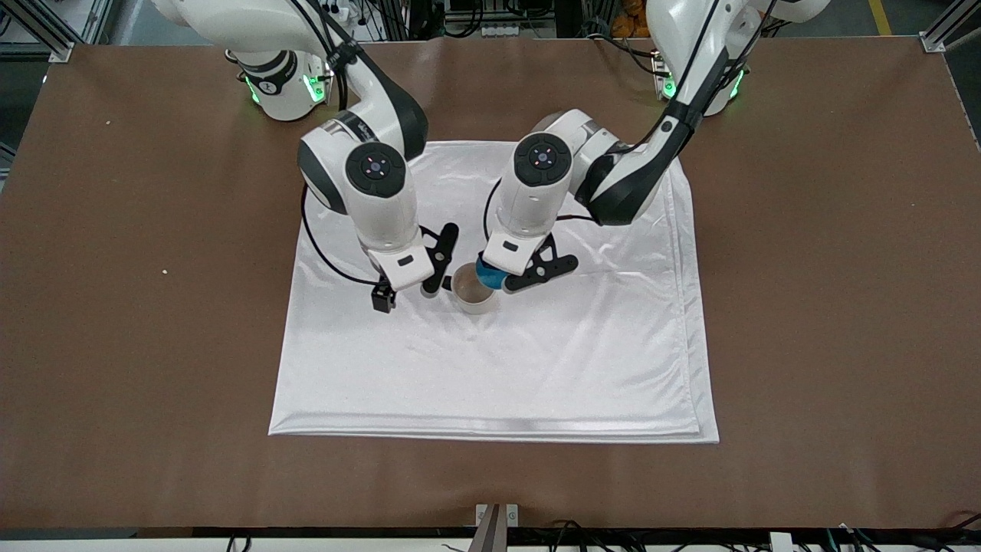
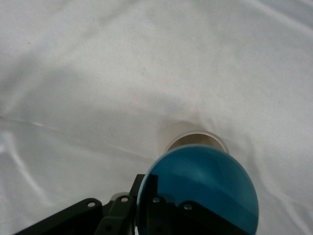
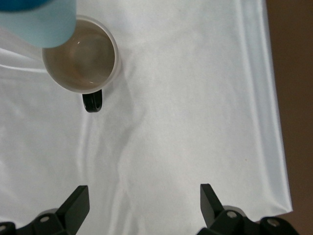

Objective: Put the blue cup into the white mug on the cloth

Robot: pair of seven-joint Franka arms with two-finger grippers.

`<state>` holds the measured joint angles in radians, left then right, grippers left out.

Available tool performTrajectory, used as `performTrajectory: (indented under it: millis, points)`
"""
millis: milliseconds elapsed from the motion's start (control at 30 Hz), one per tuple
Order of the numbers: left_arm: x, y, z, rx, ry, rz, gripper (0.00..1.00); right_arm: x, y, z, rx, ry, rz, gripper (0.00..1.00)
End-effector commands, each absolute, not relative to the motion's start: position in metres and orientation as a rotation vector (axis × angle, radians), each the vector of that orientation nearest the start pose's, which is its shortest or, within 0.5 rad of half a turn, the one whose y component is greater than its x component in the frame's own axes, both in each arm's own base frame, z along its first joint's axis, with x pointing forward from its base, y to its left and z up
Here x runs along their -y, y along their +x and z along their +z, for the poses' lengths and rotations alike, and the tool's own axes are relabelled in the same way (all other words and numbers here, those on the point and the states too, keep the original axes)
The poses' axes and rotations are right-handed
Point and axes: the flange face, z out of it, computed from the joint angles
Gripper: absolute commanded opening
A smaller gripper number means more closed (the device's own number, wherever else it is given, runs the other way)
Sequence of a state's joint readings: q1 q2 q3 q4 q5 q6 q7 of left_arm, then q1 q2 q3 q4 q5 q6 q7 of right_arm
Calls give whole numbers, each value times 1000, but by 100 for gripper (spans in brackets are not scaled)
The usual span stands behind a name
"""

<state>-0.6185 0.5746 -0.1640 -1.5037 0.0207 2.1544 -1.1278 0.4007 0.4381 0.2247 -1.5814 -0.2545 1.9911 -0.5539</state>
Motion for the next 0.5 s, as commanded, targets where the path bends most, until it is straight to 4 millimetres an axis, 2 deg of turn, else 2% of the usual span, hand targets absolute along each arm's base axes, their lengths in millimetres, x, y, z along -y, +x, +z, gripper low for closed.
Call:
performTrajectory:
  millis: [0,67,300,467]
  points:
    - [497,510,336,585,-3165,-11,0,-332,568,425,1789,-2698,31,100]
    - [501,507,330,574,-3161,-3,0,-311,573,438,1729,-2696,44,100]
    - [502,507,314,570,-3149,8,0,-265,572,492,1672,-2753,34,100]
    - [500,511,303,532,-3131,-47,0,-213,572,521,1549,-2833,91,100]
